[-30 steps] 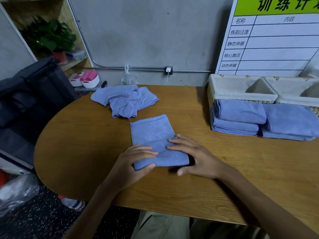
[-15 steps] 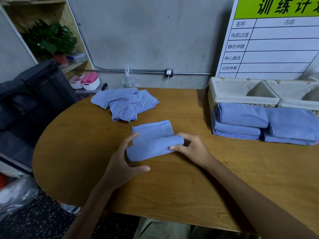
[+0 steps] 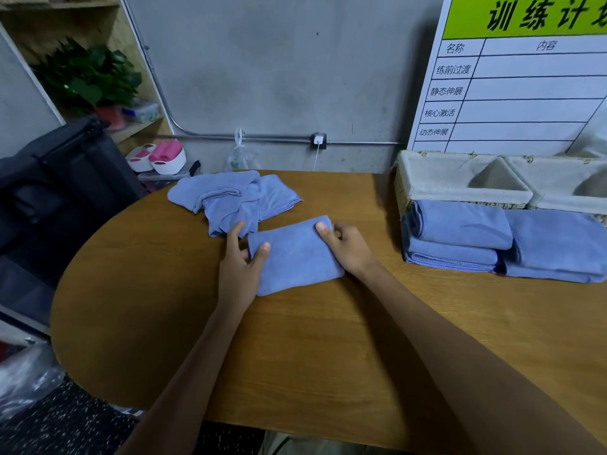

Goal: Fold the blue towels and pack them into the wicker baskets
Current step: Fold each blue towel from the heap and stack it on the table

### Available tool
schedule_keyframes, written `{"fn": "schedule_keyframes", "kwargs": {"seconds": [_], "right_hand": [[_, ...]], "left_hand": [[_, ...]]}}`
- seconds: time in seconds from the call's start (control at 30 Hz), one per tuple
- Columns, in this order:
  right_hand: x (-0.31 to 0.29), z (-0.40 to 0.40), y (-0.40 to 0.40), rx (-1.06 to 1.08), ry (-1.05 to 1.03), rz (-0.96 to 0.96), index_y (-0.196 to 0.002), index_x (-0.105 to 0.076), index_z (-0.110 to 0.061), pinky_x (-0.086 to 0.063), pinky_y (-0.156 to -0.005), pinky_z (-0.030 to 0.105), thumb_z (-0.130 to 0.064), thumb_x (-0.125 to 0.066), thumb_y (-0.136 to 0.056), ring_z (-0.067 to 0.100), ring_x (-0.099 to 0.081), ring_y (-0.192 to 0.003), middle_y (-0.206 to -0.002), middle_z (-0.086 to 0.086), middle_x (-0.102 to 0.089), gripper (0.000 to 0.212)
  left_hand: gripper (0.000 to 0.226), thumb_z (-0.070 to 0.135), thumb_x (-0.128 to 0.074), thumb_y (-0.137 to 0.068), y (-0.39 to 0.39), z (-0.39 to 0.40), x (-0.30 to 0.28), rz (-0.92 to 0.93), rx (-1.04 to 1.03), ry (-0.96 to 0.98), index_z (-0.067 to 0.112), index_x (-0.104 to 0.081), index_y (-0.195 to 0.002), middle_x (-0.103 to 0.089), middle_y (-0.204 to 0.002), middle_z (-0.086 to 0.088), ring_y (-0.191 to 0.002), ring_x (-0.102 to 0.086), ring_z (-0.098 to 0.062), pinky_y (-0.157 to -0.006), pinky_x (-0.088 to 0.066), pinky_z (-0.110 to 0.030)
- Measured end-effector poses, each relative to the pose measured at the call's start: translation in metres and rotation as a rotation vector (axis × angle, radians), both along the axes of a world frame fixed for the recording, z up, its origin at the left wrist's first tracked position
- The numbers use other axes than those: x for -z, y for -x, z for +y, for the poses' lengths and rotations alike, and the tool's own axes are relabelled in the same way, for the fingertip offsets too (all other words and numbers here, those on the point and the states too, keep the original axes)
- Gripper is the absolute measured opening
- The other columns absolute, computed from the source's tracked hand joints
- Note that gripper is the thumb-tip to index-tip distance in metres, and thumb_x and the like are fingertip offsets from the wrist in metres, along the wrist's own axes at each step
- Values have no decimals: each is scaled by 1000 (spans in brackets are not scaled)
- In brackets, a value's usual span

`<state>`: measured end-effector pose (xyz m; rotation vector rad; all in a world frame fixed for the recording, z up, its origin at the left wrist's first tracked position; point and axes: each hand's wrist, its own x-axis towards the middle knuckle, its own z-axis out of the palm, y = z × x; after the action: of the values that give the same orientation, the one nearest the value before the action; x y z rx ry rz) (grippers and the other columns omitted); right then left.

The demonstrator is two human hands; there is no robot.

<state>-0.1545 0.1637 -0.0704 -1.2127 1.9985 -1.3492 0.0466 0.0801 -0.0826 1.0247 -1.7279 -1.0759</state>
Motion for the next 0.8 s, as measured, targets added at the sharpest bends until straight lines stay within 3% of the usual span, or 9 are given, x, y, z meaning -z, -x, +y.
{"fn": "schedule_keyframes", "kwargs": {"seconds": [0.07, 0.13, 0.3, 0.4, 0.5, 0.6, 0.67, 0.73, 0.8], "right_hand": [[5, -8, 3, 62, -100, 87, -88, -62, -13, -53, -75, 50, -73, -48, -85, 22, -66, -78, -79, 7, -70, 62], [3, -11, 0, 89, -143, 157, -102, -63, -9, -52, -84, 50, -65, -50, -91, 29, -65, -92, -88, 10, -71, 58], [1, -6, -3, 139, -166, 247, -133, -47, -15, -49, -78, 40, -50, -46, -101, 31, -61, -101, -98, 11, -65, 48], [1, 1, -13, 191, -95, 494, -131, -48, -18, -42, -70, 35, -43, -45, -103, 27, -59, -100, -116, 8, -57, 38], [1, 2, -25, 135, -31, 814, -126, -54, -18, -44, -80, 41, -38, -43, -103, 27, -54, -107, -126, 6, -51, 32], [16, 0, -29, -32, -126, 774, -140, -50, -24, -38, -103, 46, -47, -34, -104, 26, -42, -133, -148, 1, -44, 45], [27, 2, -26, -59, -192, 665, -149, -41, -30, -27, -115, 47, -58, -20, -100, 26, -28, -147, -159, -3, -33, 60], [32, 2, -22, -67, -242, 621, -153, -32, -34, -20, -119, 48, -59, -15, -101, 25, -21, -150, -164, -5, -22, 60], [32, 4, -20, -85, -247, 615, -155, -28, -35, -16, -120, 48, -54, -22, -105, 24, -21, -151, -166, -5, -17, 54]], "left_hand": [[48, 34, -63, -98, 2, -6, 7, -89, -48, 43, 28, -44, -141, -57, -62, -5, -53, -51, -11, -53, -46, -30], [41, 31, -62, -98, 4, -9, 7, -130, -52, 74, 26, -48, -137, -48, -57, -1, -48, -43, -6, -47, -38, -17], [33, 28, -62, -99, 6, -16, 5, -223, -47, 126, 22, -54, -131, -48, -61, 1, -50, -45, -6, -49, -39, -17], [36, 34, -61, -98, 9, -19, 5, -336, -80, 192, 22, -53, -132, -64, -90, -7, -73, -57, -13, -64, -43, -24], [39, 33, -58, -99, 10, -15, 1, -467, -215, 212, 25, -50, -137, -50, -125, -8, -94, -58, -19, -72, -46, -32], [38, 22, -54, -100, 11, -1, -3, -452, -210, 495, 18, -55, -137, -48, -137, -10, -119, -53, -26, -93, -49, -41], [43, 33, -39, -104, 17, 9, 4, -629, -28, 588, 23, -50, -145, -39, -154, -7, -141, -38, -26, -109, -39, -51], [51, 46, -19, -107, 19, 15, 14, -804, 97, 414, 33, -32, -155, -16, -167, 1, -153, -14, -25, -120, -18, -59], [55, 51, -16, -105, 17, 13, 21, -831, 78, 272, 38, -21, -158, -5, -169, 4, -154, -6, -26, -121, -7, -58]]}}
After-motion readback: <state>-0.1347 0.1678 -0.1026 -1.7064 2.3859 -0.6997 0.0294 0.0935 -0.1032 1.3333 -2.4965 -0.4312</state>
